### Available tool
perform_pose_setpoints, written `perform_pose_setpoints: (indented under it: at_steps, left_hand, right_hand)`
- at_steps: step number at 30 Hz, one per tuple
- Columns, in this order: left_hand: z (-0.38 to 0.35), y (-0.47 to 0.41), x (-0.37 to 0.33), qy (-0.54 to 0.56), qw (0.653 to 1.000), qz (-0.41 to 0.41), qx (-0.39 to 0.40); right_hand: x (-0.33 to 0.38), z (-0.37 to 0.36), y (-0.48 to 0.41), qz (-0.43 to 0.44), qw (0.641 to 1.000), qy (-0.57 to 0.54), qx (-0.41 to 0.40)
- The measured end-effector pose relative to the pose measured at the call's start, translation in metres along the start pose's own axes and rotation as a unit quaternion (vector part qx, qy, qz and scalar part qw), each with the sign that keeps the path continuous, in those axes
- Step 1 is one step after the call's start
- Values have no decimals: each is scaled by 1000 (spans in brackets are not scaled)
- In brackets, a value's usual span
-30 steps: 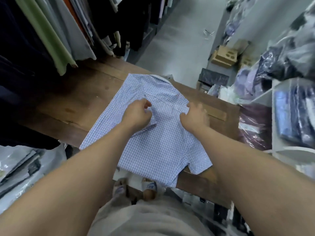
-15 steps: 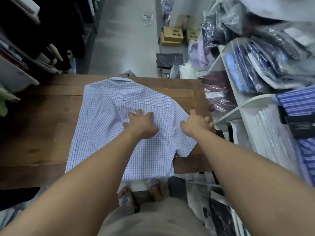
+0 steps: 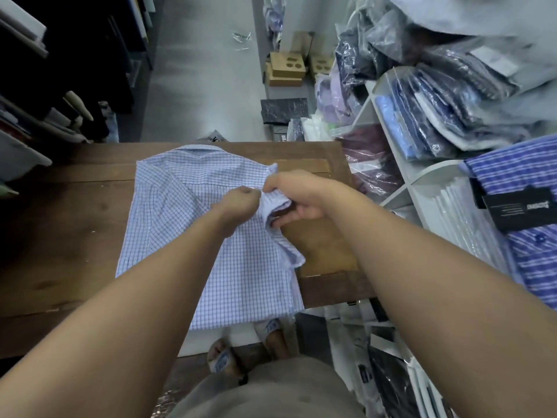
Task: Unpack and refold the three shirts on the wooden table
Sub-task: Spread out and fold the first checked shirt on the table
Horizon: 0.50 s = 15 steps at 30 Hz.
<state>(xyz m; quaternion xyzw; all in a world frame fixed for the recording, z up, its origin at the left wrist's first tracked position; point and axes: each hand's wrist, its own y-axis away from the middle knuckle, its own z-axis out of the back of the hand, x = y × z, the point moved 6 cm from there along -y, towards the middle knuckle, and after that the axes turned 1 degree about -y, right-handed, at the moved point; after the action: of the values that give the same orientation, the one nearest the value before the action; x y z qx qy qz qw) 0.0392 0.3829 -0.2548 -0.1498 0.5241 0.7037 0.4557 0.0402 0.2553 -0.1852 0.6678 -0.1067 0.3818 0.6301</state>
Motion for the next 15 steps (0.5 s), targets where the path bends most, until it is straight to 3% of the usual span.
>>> perform_pose_setpoints:
  at_steps: [2,4,7,10,15]
  left_hand:
    - [17,5,5,167,985,30,-18]
    - [37,11,10,235,971,50,-11]
    - [54,23,21,211,974,67,57]
    - [58,25,40,200,970,102,96]
    - [49,30,55,187,973,117,66]
  right_hand:
    - [12,-25,-2,6,999,16,29]
    - [16,-45,-10,3,998,58,28]
    - [18,-68,-32,6,991,131,0]
    - [23,-77,-43,48,963,261,-52]
    - [-4,-86,-48,38,961,273,28]
